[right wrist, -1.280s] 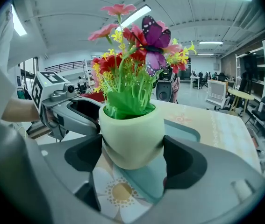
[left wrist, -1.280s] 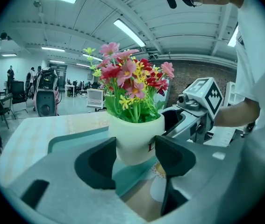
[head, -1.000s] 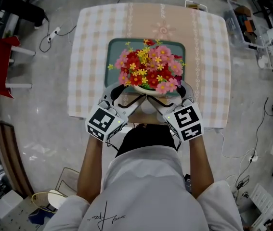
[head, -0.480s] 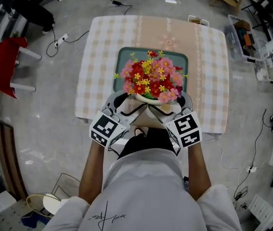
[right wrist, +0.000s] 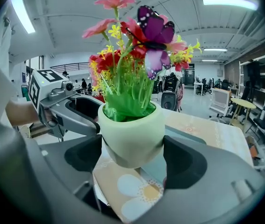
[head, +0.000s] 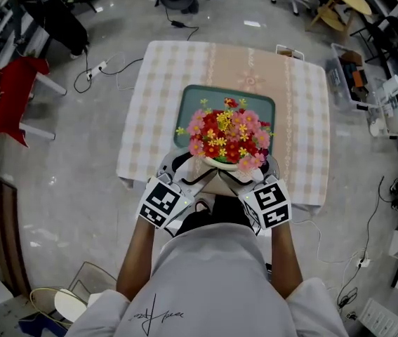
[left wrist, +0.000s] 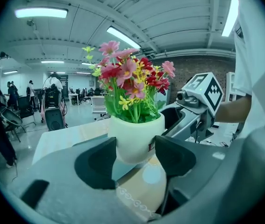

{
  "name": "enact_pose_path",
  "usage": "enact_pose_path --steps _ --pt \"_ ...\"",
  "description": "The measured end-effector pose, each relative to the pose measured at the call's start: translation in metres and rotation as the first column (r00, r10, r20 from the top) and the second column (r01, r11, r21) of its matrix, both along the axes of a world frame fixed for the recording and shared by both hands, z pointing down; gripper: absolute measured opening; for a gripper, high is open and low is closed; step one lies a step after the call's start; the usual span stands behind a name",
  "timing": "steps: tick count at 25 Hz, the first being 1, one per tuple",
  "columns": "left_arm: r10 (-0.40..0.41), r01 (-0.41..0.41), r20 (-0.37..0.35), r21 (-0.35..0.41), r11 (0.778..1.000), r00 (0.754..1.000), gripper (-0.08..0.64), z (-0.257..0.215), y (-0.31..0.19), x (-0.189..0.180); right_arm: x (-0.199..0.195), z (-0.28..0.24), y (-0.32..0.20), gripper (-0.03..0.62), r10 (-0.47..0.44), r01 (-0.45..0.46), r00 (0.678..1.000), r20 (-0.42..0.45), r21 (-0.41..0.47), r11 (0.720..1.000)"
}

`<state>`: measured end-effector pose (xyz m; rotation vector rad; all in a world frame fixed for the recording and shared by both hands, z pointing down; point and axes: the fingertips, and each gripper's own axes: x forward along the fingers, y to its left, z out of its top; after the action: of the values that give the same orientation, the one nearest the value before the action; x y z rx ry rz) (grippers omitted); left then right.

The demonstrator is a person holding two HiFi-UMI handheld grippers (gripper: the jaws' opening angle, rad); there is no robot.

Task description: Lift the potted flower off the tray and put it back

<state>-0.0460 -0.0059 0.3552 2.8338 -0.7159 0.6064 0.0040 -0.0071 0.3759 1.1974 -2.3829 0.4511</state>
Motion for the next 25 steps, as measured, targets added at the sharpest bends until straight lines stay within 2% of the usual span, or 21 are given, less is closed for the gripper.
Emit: enact_pose_path --steps 5,10,14,20,25 --pt "-0.026 0.025 -0.037 -0.027 0.999 0.999 0.262 -0.009 0.01 -0.006 -0.005 -0.01 0.01 0.416 -0.014 0.014 1.0 0.01 0.01 1.0" --pt "-0.04 0.039 -0.045 -0.018 0.999 0.998 0.262 -0.019 0.023 -0.007 -0.007 -0.021 0.022 0.417 -0.029 0.029 1.0 0.005 0.023 0.999" --pt "-0.064 0.06 -0.081 -0.052 0.997 0.995 0.264 -0.027 0.034 -0.011 -0.01 -0.03 0.033 0.416 -0.036 0.035 0.999 0.025 0.026 0.999" --pt "-0.084 0.082 -0.041 -0.05 0.995 0.996 0.264 -0.033 0.045 -0.023 -0.02 -0.039 0.04 0.416 -0.053 0.052 0.998 0.022 0.039 0.998" --pt "-0.102 0.101 -0.056 -0.035 0.994 0.993 0.262 -0.04 0.043 -0.03 -0.03 -0.042 0.04 0.416 -0.063 0.061 0.997 0.036 0.046 0.997"
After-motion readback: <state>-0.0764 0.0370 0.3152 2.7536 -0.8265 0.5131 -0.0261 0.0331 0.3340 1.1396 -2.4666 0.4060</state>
